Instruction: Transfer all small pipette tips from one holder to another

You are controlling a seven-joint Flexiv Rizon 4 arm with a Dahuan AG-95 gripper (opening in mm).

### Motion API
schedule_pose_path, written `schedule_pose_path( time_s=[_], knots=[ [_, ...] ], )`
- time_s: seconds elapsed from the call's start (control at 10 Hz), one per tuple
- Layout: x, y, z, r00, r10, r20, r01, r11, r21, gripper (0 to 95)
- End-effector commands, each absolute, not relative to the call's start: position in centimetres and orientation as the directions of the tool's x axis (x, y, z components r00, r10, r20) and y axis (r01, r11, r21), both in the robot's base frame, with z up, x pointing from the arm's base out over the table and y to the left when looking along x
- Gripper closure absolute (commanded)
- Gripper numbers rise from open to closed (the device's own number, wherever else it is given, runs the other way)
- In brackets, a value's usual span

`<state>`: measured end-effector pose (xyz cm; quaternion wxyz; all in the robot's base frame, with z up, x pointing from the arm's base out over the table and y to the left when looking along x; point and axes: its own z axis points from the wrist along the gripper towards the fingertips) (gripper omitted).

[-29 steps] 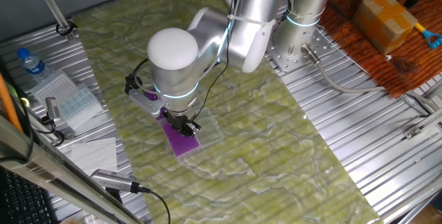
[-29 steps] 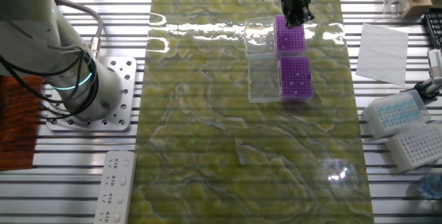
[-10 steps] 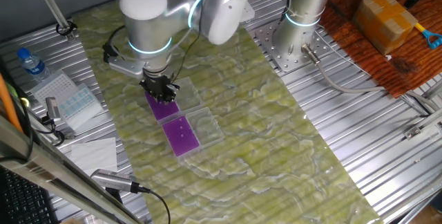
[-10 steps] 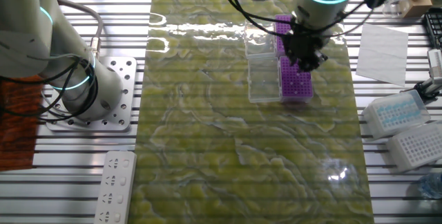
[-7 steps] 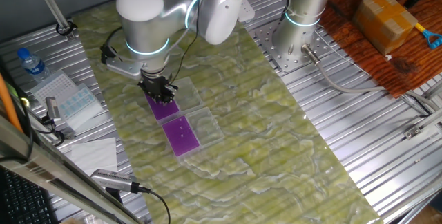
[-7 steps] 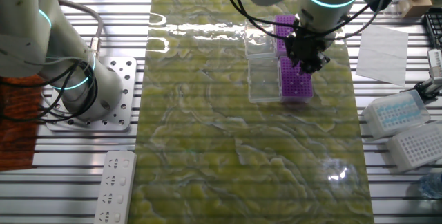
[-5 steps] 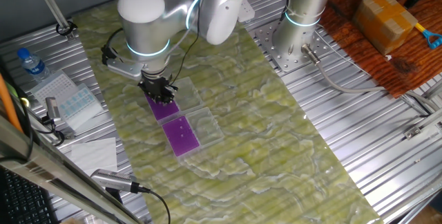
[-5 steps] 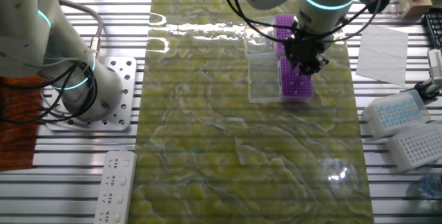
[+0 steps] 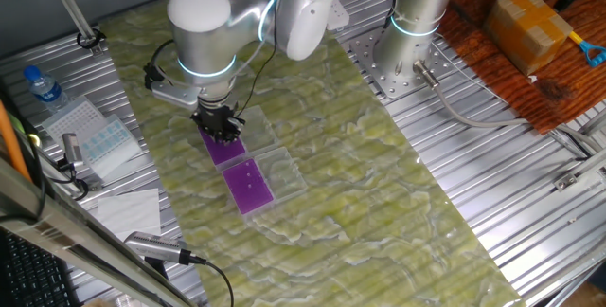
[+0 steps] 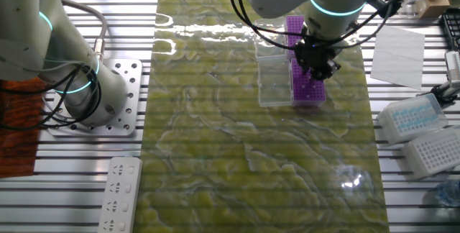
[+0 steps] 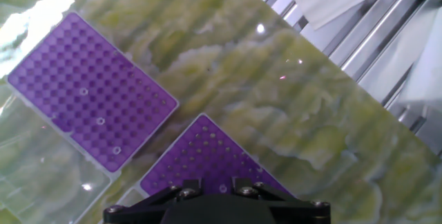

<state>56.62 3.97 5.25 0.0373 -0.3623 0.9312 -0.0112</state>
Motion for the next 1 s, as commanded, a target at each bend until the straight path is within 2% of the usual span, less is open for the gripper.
schedule_pose_path(
  time_s=[0.1,0.3,0.7,0.8,1.0],
  knots=[
    [56.6,3.9,5.0,-0.733,-0.678,-0.063,-0.676,0.735,-0.048,95.0],
    [56.6,3.9,5.3,-0.733,-0.678,-0.061,-0.676,0.735,-0.049,95.0],
    [56.9,4.3,9.3,-0.745,-0.666,-0.034,-0.666,0.746,-0.028,95.0],
    [56.9,5.7,10.7,-0.763,-0.646,-0.033,-0.645,0.764,-0.025,95.0],
    [56.6,9.3,11.3,-0.814,-0.579,-0.039,-0.579,0.815,-0.018,95.0]
  ],
)
